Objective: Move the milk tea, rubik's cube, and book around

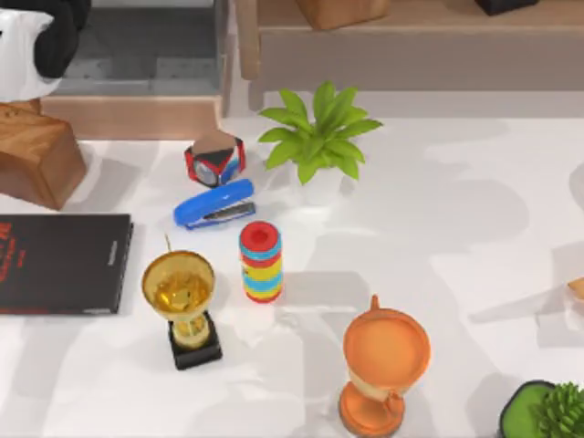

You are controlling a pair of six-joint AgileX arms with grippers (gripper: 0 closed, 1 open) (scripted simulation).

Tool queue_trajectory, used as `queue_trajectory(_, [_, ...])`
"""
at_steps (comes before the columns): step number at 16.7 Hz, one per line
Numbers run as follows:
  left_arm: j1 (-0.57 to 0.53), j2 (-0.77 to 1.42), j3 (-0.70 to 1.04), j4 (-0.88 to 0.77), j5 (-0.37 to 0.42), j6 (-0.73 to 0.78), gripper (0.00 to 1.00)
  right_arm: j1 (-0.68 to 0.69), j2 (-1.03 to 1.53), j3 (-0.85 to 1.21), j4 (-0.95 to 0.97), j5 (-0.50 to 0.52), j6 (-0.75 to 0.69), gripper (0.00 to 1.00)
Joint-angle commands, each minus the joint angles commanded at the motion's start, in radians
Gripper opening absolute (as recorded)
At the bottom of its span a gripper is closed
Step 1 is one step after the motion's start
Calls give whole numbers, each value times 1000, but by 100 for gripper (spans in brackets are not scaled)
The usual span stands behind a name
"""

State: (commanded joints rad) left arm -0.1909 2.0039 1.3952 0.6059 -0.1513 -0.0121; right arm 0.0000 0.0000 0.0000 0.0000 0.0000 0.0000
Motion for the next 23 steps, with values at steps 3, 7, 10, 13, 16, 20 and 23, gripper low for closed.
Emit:
queue_trajectory(3, [0, 0, 0, 0, 0, 0, 0, 0, 0, 0, 0, 0, 0, 100])
queue_trajectory(7, [-2, -2, 0, 0, 0, 1, 0, 0, 0, 0, 0, 0, 0, 100])
queue_trajectory(10, [-4, -26, -14, -11, -2, 1, 0, 0, 0, 0, 0, 0, 0, 100])
queue_trajectory(13, [-6, -50, -28, -21, -5, 2, 0, 0, 0, 0, 0, 0, 0, 100])
queue_trajectory(16, [-3, -46, -24, -20, -5, 3, 0, 0, 0, 0, 0, 0, 0, 100])
queue_trajectory(20, [-8, -96, -32, -21, 10, 58, 0, 0, 0, 0, 0, 0, 0, 100])
queue_trajectory(23, [-3, -212, -56, -10, 45, 187, 0, 0, 0, 0, 0, 0, 0, 100])
